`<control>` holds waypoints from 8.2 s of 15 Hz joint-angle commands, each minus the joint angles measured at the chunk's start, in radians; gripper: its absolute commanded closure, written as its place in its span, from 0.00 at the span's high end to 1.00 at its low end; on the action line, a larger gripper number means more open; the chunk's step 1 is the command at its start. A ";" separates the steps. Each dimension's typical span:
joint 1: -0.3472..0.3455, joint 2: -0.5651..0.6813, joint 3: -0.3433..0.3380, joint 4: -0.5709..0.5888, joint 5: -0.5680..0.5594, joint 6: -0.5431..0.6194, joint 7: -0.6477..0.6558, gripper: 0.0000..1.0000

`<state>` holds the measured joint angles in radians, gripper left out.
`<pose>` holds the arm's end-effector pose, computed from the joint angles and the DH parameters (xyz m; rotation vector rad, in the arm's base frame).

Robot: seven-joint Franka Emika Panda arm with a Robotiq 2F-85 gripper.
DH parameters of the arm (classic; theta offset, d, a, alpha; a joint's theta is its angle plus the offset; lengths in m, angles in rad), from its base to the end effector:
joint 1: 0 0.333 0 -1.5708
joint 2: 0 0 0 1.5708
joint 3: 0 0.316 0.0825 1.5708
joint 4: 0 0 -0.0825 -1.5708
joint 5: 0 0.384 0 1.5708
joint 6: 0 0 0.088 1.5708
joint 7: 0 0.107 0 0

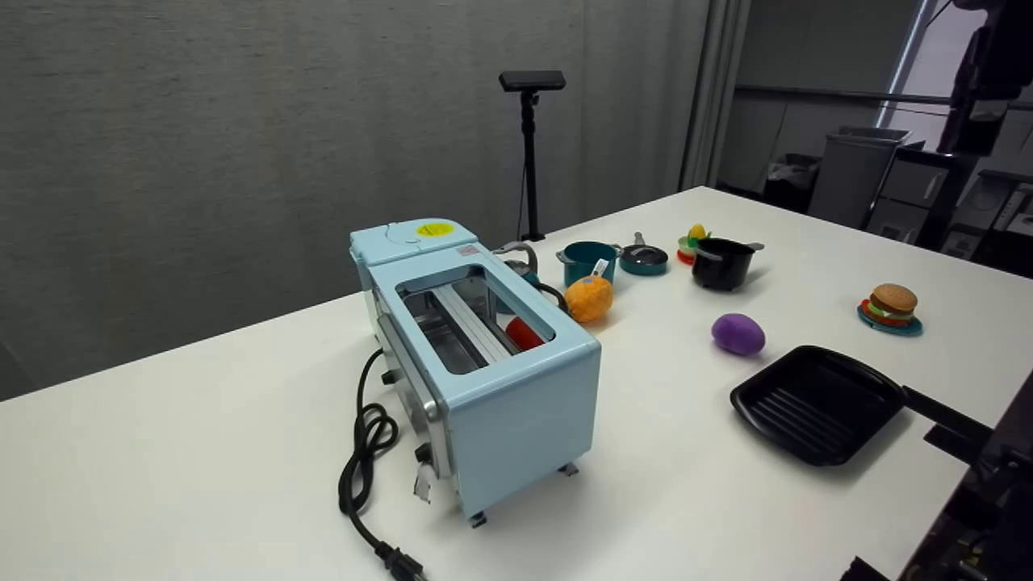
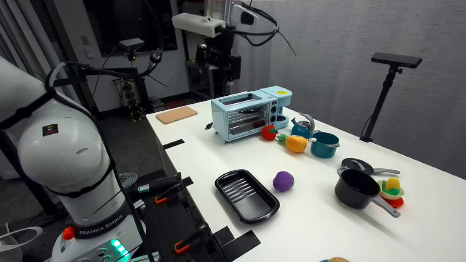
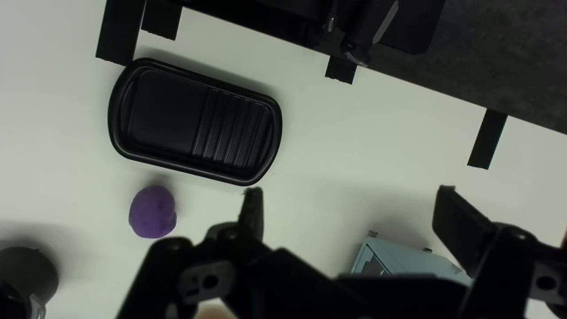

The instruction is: Put the purple plush toy on the oven tray

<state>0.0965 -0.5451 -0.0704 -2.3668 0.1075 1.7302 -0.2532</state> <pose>0.3770 0.0168 0.5163 -2.9614 -0.4010 0.1154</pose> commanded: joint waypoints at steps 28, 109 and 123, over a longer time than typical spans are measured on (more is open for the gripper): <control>-0.154 0.228 -0.021 -0.095 -0.071 0.413 0.092 1.00; -0.158 0.829 0.193 0.284 -0.151 0.400 -0.682 0.05; -0.153 0.742 0.125 0.066 -0.155 0.458 -0.620 0.53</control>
<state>-0.0642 0.2437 0.0652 -2.2462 -0.0298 2.1642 -0.8977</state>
